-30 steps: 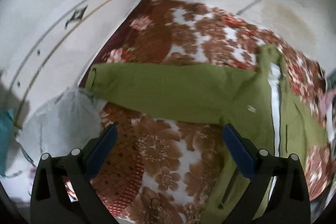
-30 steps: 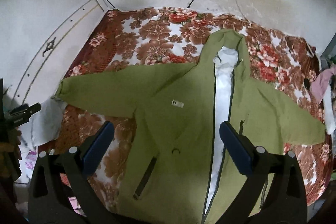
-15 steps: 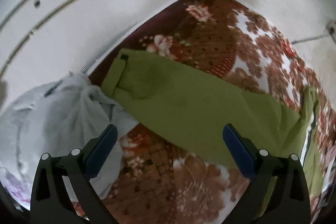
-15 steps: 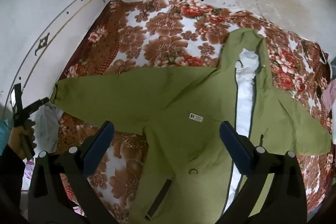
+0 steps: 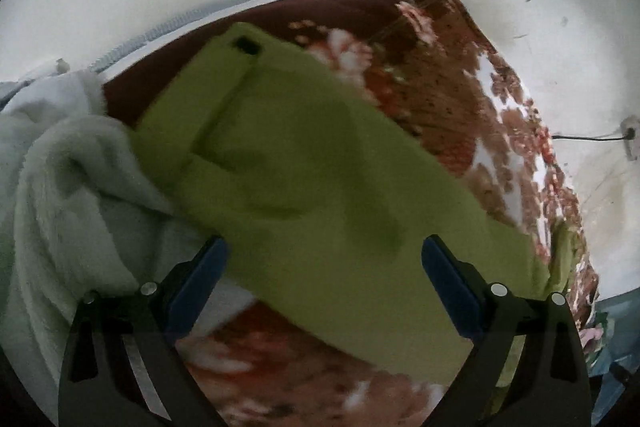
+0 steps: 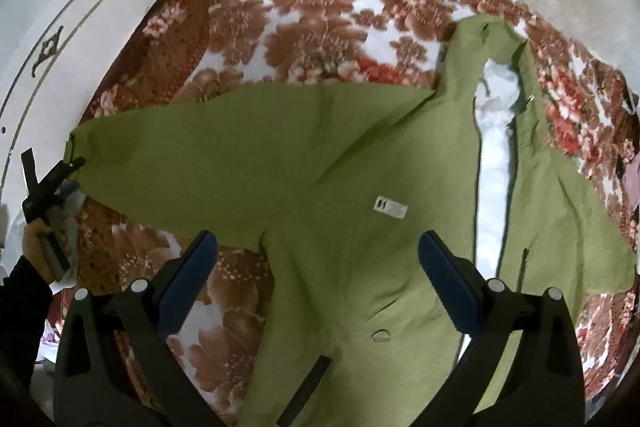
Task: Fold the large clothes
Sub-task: 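Move the left tool to the jacket sleeve cuff and close on it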
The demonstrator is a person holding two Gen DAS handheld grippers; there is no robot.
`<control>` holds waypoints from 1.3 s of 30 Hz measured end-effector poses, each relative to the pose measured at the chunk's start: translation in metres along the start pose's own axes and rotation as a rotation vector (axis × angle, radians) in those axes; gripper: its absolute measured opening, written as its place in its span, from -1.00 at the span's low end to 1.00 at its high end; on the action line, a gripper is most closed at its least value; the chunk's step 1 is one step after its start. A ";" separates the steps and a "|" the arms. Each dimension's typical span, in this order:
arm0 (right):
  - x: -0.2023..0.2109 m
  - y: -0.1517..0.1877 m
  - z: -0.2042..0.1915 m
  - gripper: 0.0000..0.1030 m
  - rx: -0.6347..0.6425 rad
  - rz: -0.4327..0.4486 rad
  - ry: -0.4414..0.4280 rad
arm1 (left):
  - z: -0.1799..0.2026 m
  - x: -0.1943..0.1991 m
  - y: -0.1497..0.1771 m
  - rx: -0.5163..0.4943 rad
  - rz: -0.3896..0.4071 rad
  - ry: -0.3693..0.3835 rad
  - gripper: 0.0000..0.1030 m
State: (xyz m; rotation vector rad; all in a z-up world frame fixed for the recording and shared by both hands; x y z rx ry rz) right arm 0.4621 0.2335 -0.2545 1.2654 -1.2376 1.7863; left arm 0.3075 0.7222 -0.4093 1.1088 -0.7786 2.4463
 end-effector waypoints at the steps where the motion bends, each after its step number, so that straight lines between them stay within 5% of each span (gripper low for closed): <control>1: -0.002 0.002 -0.003 0.91 0.006 -0.005 -0.002 | -0.005 0.003 -0.001 -0.011 0.006 -0.012 0.80; 6: -0.014 0.006 -0.010 0.91 0.033 -0.021 -0.008 | -0.031 0.010 -0.007 -0.019 -0.012 -0.053 0.44; 9: -0.020 0.008 -0.013 0.91 0.041 -0.028 -0.001 | -0.032 0.001 -0.010 -0.039 -0.021 -0.052 0.58; 11: -0.025 0.010 -0.014 0.91 0.047 -0.037 0.006 | -0.027 -0.008 -0.015 -0.033 -0.012 -0.047 0.91; 17: -0.033 0.016 -0.014 0.91 0.063 -0.063 0.019 | -0.020 -0.012 -0.031 0.090 0.095 0.006 0.85; 24: -0.042 0.018 -0.014 0.91 0.056 -0.076 0.026 | -0.015 0.015 -0.018 0.156 0.124 0.022 -0.03; 39: -0.040 0.031 -0.010 0.91 0.061 -0.096 0.027 | 0.016 0.029 -0.018 0.057 0.126 -0.052 0.28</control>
Point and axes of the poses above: each gripper's, at about its wrist camera, not at the fingertips, and x roughly against the way its jaws point, z to its right, y to its underside, the point moved 1 cm from there along -x, roughly the way its jaws point, and after that the axes turned 7 degrees about y, right-handed, at the moved point
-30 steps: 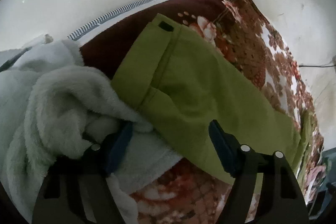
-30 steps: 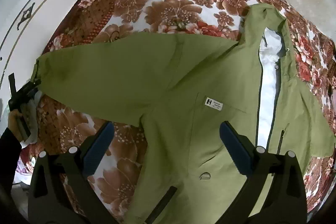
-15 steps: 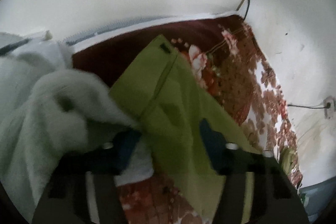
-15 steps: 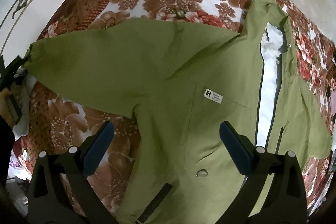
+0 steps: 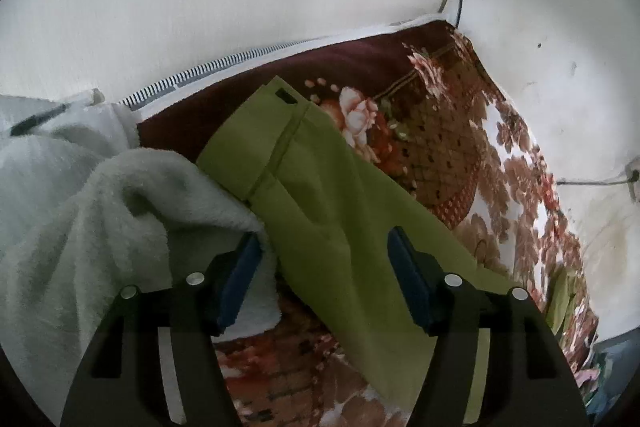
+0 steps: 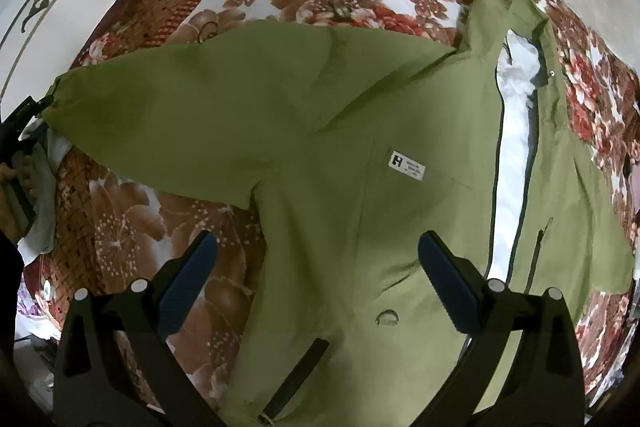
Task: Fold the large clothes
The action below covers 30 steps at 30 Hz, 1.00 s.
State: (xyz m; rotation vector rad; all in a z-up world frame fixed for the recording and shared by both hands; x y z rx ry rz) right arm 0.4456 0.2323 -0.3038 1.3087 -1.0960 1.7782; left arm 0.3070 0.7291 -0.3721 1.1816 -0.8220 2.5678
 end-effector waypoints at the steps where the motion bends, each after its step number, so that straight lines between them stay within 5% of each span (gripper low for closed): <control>1: 0.001 0.001 0.001 0.91 -0.001 0.001 0.001 | 0.003 -0.001 0.000 -0.017 -0.014 -0.003 0.35; 10: 0.002 0.003 0.002 0.91 -0.009 0.000 0.008 | 0.013 -0.032 0.028 -0.024 -0.137 0.042 0.42; 18: 0.002 0.002 -0.005 0.91 0.017 0.006 0.016 | -0.021 -0.030 -0.001 0.052 -0.036 0.009 0.45; 21: -0.002 0.003 -0.006 0.91 0.024 0.001 0.021 | -0.039 -0.035 -0.015 0.095 -0.036 0.017 0.26; 25: -0.019 0.008 -0.004 0.91 0.002 -0.020 0.038 | -0.051 -0.048 -0.014 0.085 -0.078 -0.044 -0.69; 30: -0.049 0.003 0.002 0.91 -0.019 -0.022 0.085 | -0.031 -0.027 -0.015 -0.004 -0.037 -0.019 -0.81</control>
Point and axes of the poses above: each gripper's, at about its wrist camera, not at the fingertips, and x roughly against the way its jaws point, z to its right, y to its underside, the point moved 1 cm from there along -x, roughly the way its jaws point, and after that the axes turned 7 degrees about y, right-handed, at the moved point
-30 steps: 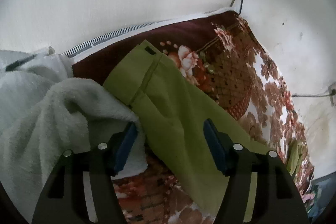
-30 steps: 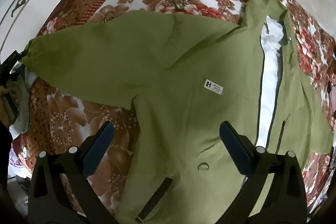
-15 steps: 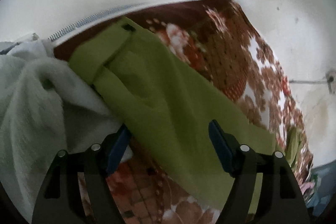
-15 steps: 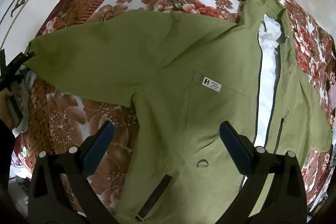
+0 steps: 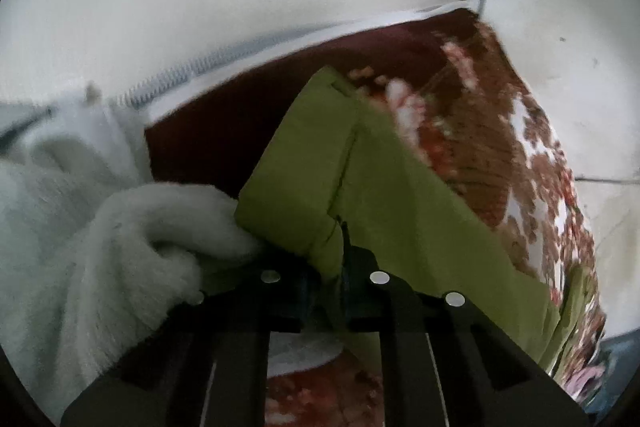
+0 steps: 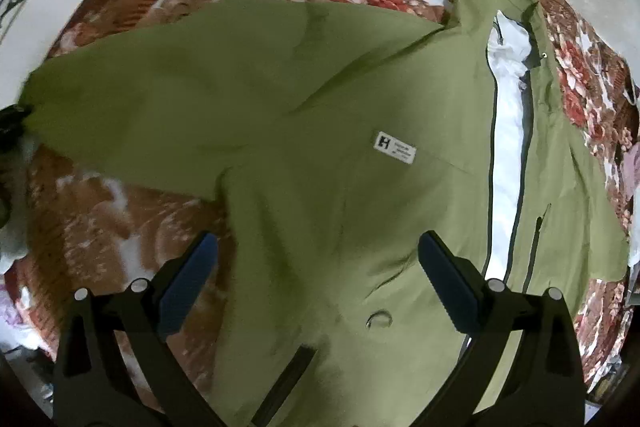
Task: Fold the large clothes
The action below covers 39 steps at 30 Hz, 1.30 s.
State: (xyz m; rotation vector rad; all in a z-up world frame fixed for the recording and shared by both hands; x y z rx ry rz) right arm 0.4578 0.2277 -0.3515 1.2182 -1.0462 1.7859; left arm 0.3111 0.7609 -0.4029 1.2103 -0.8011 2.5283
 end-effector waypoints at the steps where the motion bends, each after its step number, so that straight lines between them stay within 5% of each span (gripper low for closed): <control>1: -0.008 -0.003 0.001 0.91 0.000 0.003 0.008 | 0.005 0.006 0.000 -0.014 0.007 0.002 -0.82; 11: -0.081 -0.012 -0.001 0.91 0.045 -0.023 0.042 | 0.125 0.090 -0.016 -0.269 0.110 0.112 -0.85; 20: -0.118 -0.006 -0.013 0.91 0.083 -0.026 0.018 | 0.317 0.152 0.002 -0.465 0.174 0.333 -0.88; 29: -0.116 0.010 -0.015 0.91 0.113 0.036 0.029 | 0.558 0.147 0.145 -0.614 0.108 0.622 -0.89; 39: -0.114 0.048 -0.007 0.91 0.120 0.077 -0.039 | 0.708 0.041 0.376 -0.751 -0.130 0.668 -0.89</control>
Point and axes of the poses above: each gripper's, at about its wrist camera, not at the fingertips, and x roughly against the way its jaws point, z to its right, y to its underside, the point moved 1 cm from there along -x, roughly the way its jaws point, and after that the axes turned 7 degrees about y, right-handed, at the moved point
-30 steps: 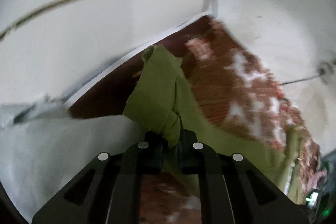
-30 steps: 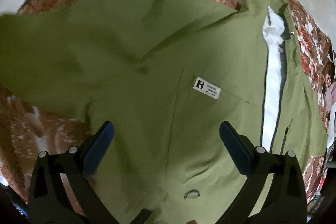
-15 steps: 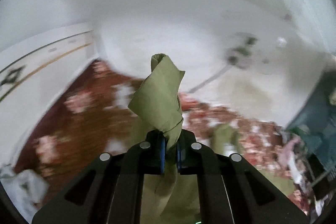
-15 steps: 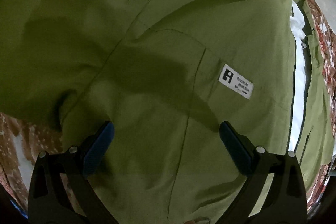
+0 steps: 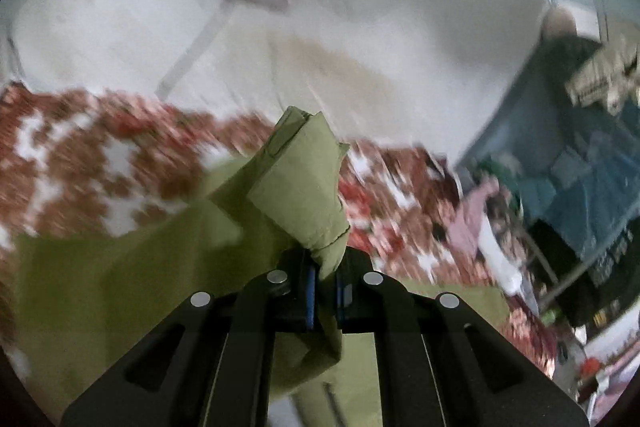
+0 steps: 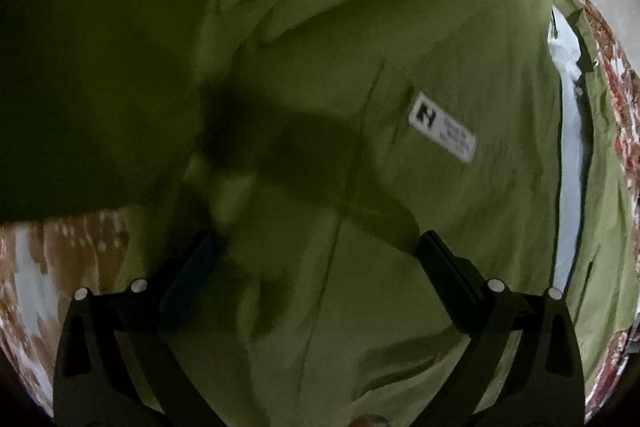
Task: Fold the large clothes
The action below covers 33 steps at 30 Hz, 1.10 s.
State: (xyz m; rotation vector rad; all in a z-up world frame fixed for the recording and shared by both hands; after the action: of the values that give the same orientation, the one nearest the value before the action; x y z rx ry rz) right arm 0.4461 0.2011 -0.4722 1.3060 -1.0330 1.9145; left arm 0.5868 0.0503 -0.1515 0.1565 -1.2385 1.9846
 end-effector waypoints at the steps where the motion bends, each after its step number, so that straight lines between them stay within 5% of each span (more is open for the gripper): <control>1: -0.001 0.007 0.003 0.91 0.003 0.008 -0.009 | 0.008 -0.022 0.015 -0.002 -0.040 0.007 -0.89; 10: 0.011 0.054 0.009 0.91 0.096 0.093 -0.062 | 0.064 -0.197 0.143 -0.097 -0.365 0.011 -0.89; 18: 0.018 0.076 0.012 0.91 0.210 0.165 -0.128 | 0.077 -0.290 0.231 -0.116 -0.592 -0.098 -0.88; 21: 0.022 0.090 0.028 0.91 0.247 0.189 -0.172 | 0.079 -0.305 0.253 -0.176 -0.642 -0.164 -0.64; 23: 0.025 0.095 0.039 0.91 0.247 0.199 -0.185 | 0.083 -0.305 0.257 -0.197 -0.659 -0.149 0.17; 25: 0.028 0.093 0.052 0.91 0.246 0.206 -0.171 | 0.092 -0.303 0.255 -0.194 -0.677 -0.147 0.53; 29: 0.038 0.101 0.078 0.91 0.250 0.209 -0.138 | 0.112 -0.279 0.228 -0.144 -0.639 -0.143 0.53; 33: 0.044 0.100 0.106 0.91 0.264 0.232 -0.054 | 0.116 -0.224 0.153 -0.127 -0.536 -0.173 0.54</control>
State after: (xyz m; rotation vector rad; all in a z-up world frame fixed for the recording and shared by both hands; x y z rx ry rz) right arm 0.4008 0.0606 -0.4349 1.4408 -1.0227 2.2636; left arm 0.6077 -0.1999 -0.3065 0.5464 -1.2652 1.4487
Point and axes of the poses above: each gripper's, at about its wrist camera, not at the fingertips, and x roughly against the way its jaws point, z to its right, y to its underside, the point moved 1 cm from there along -x, roughly the way its jaws point, and after that the axes turned 7 degrees about y, right-handed, at the moved point
